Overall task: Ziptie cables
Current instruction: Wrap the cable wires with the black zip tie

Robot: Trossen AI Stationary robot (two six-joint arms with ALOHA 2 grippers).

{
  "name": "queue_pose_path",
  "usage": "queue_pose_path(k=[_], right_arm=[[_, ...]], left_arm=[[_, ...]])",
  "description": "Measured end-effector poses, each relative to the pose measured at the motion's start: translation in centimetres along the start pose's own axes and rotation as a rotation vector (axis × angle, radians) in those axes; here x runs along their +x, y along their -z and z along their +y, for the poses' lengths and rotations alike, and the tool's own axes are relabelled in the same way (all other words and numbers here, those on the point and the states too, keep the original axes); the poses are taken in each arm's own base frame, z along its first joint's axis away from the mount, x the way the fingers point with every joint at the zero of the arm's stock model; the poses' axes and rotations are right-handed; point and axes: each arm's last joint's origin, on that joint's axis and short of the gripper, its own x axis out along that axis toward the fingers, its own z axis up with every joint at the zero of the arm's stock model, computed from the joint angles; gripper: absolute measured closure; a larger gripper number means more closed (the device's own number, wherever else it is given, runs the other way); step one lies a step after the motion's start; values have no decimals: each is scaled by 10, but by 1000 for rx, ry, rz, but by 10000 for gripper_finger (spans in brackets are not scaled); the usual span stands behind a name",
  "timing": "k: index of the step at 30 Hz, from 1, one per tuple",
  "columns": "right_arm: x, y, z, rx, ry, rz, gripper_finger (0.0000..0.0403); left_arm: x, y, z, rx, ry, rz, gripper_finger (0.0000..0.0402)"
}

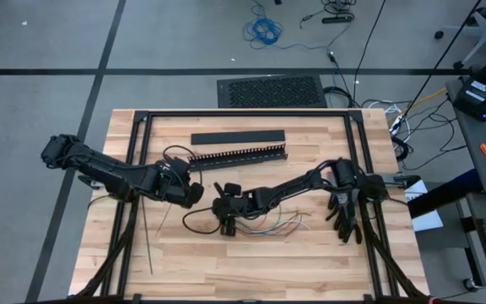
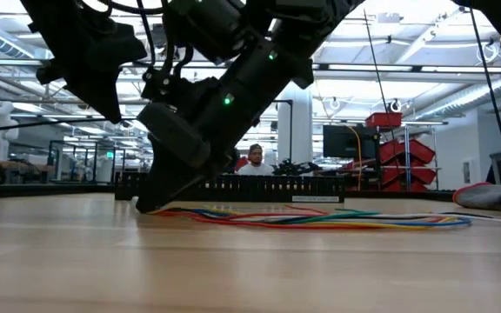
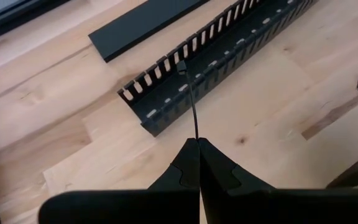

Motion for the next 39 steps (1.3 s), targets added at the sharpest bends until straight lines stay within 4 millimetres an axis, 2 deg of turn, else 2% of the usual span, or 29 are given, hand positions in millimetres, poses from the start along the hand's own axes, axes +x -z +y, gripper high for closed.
queue_pose_path(k=[4,8,15,20,25,31,36,39], right_arm=[[5,2,-1,18,-18,10,232],[5,4,-3,11,-13,31,264],[4,10,-6,-47,-26,109,385],[-2,14,-8,-91,-15,186,398],[-22,15,-6,-150,4,272,401],[-60,24,1,-258,115,444,402],[-92,25,4,-310,282,478,403],[-100,28,2,-308,274,479,403]], left_arm=[[0,0,0,-3,3,-2,402],[0,0,0,-2,3,-3,402],[0,0,0,-7,4,-1,402],[-1,0,-2,-24,35,25,402],[-8,-6,-9,-139,172,10,402],[-21,-11,-42,-271,474,-52,402],[-2,4,-70,-293,455,-58,402],[18,13,-87,-277,430,-72,402]])
